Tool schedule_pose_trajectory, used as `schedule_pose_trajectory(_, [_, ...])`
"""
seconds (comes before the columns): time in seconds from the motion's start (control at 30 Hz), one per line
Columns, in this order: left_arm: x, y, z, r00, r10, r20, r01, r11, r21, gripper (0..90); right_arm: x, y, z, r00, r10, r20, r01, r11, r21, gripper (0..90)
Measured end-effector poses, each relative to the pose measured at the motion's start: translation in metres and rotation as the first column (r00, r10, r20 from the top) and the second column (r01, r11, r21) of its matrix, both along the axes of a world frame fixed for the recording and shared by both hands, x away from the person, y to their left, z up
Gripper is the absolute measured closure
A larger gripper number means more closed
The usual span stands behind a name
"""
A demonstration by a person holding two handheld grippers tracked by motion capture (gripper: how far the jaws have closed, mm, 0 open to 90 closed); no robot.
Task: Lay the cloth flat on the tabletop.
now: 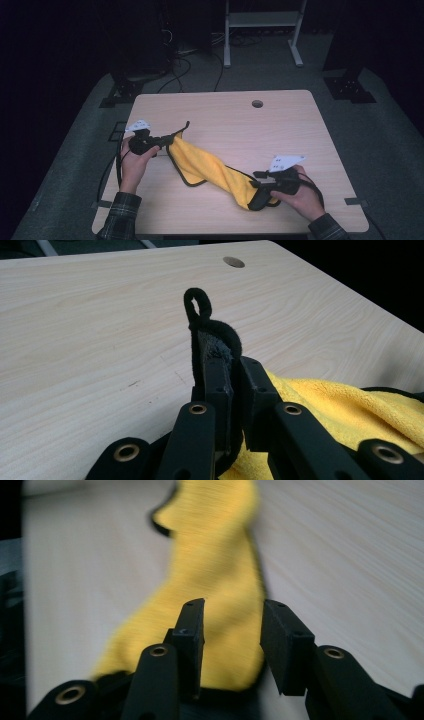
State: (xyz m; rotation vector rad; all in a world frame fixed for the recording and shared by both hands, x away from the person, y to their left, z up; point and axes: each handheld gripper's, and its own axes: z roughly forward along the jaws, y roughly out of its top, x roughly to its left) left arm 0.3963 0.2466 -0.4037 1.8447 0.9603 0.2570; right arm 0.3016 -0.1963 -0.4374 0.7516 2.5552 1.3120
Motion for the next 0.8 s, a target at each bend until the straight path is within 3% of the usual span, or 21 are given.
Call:
schedule_pose_trajectory(0.03, [0.0, 0.0, 0.0, 1.0, 0.0, 0.0, 0.0, 1.0, 0.0, 83.2, 0.0, 0.0, 0.0, 1.0, 0.0, 0.0, 0.0, 1.0, 0.0, 60.6])
schedule_pose_trajectory(0.07, [0.0, 0.0, 0.0, 1.0, 0.001, 0.0, -0.001, 1.0, -0.002, 83.2, 0.009, -0.012, -0.006, 0.998, -0.043, -0.046, 0.043, 0.999, 0.003, 60.0])
schedule_pose_trajectory(0.13, [0.0, 0.0, 0.0, 1.0, 0.001, 0.001, -0.001, 1.0, -0.002, 83.2, 0.013, -0.018, -0.015, 0.9936, -0.059, -0.096, 0.06, 0.998, 0.008, 59.1])
schedule_pose_trajectory(0.2, [0.0, 0.0, 0.0, 1.0, 0.0, 0.001, 0.0, 1.0, -0.001, 83.2, 0.016, -0.019, -0.023, 0.9884, -0.062, -0.139, 0.062, 0.998, -0.001, 56.0])
schedule_pose_trajectory(0.23, [0.0, 0.0, 0.0, 1.0, 0.0, 0.001, 0.0, 1.0, -0.001, 83.2, 0.016, -0.019, -0.023, 0.9884, -0.062, -0.139, 0.062, 0.998, -0.001, 56.0])
schedule_pose_trajectory(0.27, [0.0, 0.0, 0.0, 1.0, 0.001, 0.0, -0.001, 1.0, -0.002, 83.2, 0.019, -0.017, -0.03, 0.9811, -0.056, -0.185, 0.056, 0.998, -0.003, 55.4])
schedule_pose_trajectory(0.37, [0.0, 0.0, 0.0, 1.0, 0.0, 0.002, 0.0, 1.0, -0.001, 83.2, 0.021, -0.015, -0.035, 0.9776, -0.057, -0.202, 0.056, 0.998, -0.009, 55.4])
schedule_pose_trajectory(0.4, [0.0, -0.001, 0.001, 1.0, 0.001, 0.004, -0.001, 1.0, -0.001, 83.2, 0.023, -0.012, -0.037, 0.9738, -0.055, -0.221, 0.055, 0.998, -0.006, 64.5])
schedule_pose_trajectory(0.43, [0.0, -0.001, 0.001, 1.0, 0.001, 0.004, -0.001, 1.0, -0.001, 83.2, 0.023, -0.012, -0.037, 0.9738, -0.055, -0.221, 0.055, 0.998, -0.006, 64.5])
schedule_pose_trajectory(0.47, [0.0, -0.001, 0.001, 1.0, 0.0, 0.005, 0.0, 1.0, -0.002, 83.2, 0.023, -0.009, -0.037, 0.9734, -0.04, -0.225, 0.039, 0.999, -0.011, 75.9])
schedule_pose_trajectory(0.5, [0.0, -0.001, 0.001, 1.0, 0.0, 0.005, 0.0, 1.0, -0.002, 83.2, 0.023, -0.009, -0.037, 0.9734, -0.04, -0.225, 0.039, 0.999, -0.011, 75.9])
schedule_pose_trajectory(0.53, [0.0, -0.001, 0.001, 1.0, -0.003, 0.006, 0.003, 1.0, 0.0, 83.2, 0.022, -0.008, -0.035, 0.9786, -0.045, -0.201, 0.044, 0.999, -0.01, 83.9])
schedule_pose_trajectory(0.7, [-0.001, -0.001, 0.004, 0.9998, -0.007, 0.017, 0.007, 1.0, -0.005, 83.3, 0.023, -0.011, -0.024, 0.9857, -0.066, -0.155, 0.07, 0.997, 0.014, 86.0])
schedule_pose_trajectory(0.73, [-0.003, -0.002, 0.007, 0.9995, -0.011, 0.029, 0.012, 0.9999, -0.009, 83.3, 0.025, -0.016, -0.014, 0.9886, -0.091, -0.12, 0.096, 0.995, 0.039, 86.3])
schedule_pose_trajectory(0.77, [-0.003, -0.002, 0.007, 0.9995, -0.011, 0.029, 0.012, 0.9999, -0.009, 83.3, 0.025, -0.016, -0.014, 0.9886, -0.091, -0.12, 0.096, 0.995, 0.039, 86.3])
schedule_pose_trajectory(0.8, [-0.003, -0.004, 0.011, 0.999, -0.016, 0.041, 0.016, 0.9998, -0.015, 83.4, 0.029, -0.023, 0.0, 0.9896, -0.117, -0.083, 0.123, 0.99, 0.073, 86.5])
